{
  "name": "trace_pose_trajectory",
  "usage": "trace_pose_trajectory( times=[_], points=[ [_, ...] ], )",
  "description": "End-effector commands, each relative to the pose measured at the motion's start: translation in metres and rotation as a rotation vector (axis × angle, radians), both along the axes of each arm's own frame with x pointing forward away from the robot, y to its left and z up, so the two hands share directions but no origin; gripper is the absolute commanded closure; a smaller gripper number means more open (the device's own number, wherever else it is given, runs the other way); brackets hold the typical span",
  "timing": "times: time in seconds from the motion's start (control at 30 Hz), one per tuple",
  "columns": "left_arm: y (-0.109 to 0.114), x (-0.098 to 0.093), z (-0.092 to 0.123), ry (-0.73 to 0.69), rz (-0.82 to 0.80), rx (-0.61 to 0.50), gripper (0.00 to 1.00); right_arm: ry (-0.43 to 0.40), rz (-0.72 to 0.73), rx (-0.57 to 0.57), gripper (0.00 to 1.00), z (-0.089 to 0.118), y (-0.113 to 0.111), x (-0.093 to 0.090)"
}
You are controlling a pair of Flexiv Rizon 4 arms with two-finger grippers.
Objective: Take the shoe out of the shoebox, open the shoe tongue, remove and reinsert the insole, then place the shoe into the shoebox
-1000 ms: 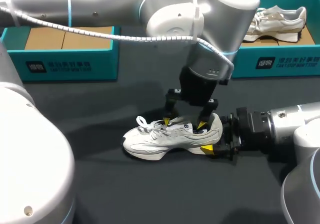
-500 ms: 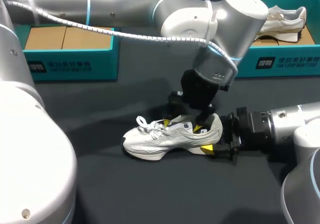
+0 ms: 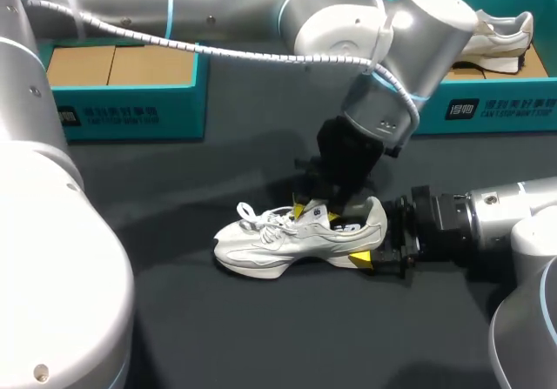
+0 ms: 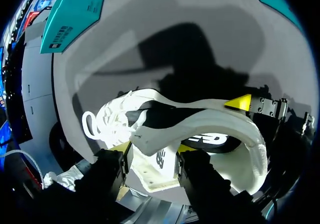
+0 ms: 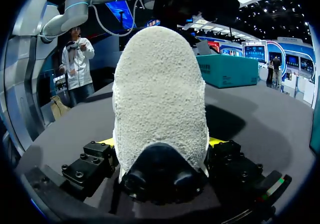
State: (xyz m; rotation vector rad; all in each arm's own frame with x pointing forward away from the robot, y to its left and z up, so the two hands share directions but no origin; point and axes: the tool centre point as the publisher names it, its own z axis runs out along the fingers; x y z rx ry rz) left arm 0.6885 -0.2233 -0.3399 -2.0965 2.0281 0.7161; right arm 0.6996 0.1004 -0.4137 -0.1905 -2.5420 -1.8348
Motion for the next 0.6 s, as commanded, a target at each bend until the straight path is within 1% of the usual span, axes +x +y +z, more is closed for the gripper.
trace_pose_trajectory(
  times=[0.03,0.17,0.2,0.27,0.3,0.47,0.6],
  points=[
    [0.002,0.001,0.005,-0.002,0.0,-0.006,0.63,0.001,-0.001,-0.004,1.0,0.001,0.0,0.0],
    [0.003,-0.001,0.009,-0.005,-0.001,-0.021,0.73,0.001,-0.001,-0.004,1.0,0.001,0.0,0.0],
    [0.003,-0.001,0.01,-0.009,-0.004,-0.025,0.78,0.001,-0.001,-0.004,1.0,0.001,0.0,0.0],
    [0.004,-0.003,0.01,-0.012,-0.004,-0.041,0.97,0.001,-0.001,-0.004,1.0,0.001,0.0,0.0],
    [0.005,-0.004,0.012,-0.017,-0.005,-0.055,1.0,0.001,-0.001,-0.004,1.0,0.001,0.0,0.0],
    [0.016,-0.008,0.023,-0.031,0.006,-0.147,1.0,0.001,-0.001,-0.004,1.0,0.001,0.0,0.0],
    [0.03,-0.01,0.035,-0.061,0.018,-0.262,1.0,0.001,-0.001,-0.004,1.0,0.001,0.0,0.0]
  ],
)
